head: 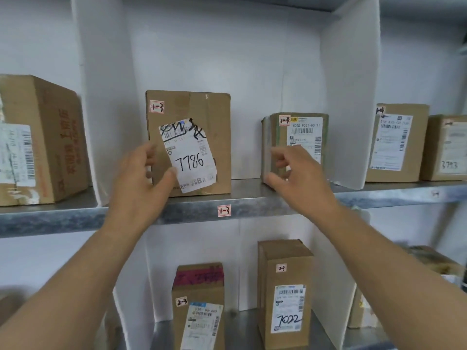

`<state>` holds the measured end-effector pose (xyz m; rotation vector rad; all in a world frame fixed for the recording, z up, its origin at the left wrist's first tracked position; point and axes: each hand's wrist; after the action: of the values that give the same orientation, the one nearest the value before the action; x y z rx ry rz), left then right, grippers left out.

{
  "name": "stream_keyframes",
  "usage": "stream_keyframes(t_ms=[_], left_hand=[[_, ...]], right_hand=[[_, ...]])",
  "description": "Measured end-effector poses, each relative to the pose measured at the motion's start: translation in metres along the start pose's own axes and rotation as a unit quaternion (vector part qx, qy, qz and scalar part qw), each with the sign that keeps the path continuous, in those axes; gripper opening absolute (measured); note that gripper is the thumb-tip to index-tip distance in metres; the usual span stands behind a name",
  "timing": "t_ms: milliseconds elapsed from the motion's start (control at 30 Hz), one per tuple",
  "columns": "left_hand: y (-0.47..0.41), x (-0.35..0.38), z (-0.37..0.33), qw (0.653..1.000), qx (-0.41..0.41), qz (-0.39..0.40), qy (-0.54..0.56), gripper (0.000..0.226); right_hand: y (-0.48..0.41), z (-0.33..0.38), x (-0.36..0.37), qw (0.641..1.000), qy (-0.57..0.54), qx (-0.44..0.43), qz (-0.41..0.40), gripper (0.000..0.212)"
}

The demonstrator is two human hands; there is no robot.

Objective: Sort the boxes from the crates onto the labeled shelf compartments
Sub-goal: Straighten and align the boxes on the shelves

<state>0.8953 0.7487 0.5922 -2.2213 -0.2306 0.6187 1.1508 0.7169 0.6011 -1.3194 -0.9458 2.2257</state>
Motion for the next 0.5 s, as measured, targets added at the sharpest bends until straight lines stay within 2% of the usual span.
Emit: stream_keyframes(t_ms=[133,267,367,500], left_hand=[[0.002,0.031,-0.038,0.999,0.038,0.026,0.017,0.049],[-0.003,0.087,-0.071,0.995,0.054,0.076,0.019,0.053],[-0.011,0.131,-0.086,0.99,0.015,0.139,0.002,0.067],[-0.023,0.166,-0.09,0.982,-0.053,0.179,-0.017,0.084]], right_hand=[[0.001,-0.038,-0.034,0.996,-0.033,0.033,-0.07,0.045],[-0.002,-0.077,-0.053,0.996,-0.04,0.047,-0.071,0.038],[-0.002,-0.099,-0.054,0.995,-0.056,0.082,-0.033,0.057],[-0.011,-0.111,-0.051,0.987,-0.084,0.112,0.076,0.08]])
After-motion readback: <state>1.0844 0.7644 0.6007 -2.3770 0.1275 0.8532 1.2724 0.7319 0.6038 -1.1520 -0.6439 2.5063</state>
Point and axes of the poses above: each hand's wrist, its own y-axis away from the middle knuckle, its own x-axis out of the palm, z = x × y, and after that the axes turned 9 degrees about z, right-handed
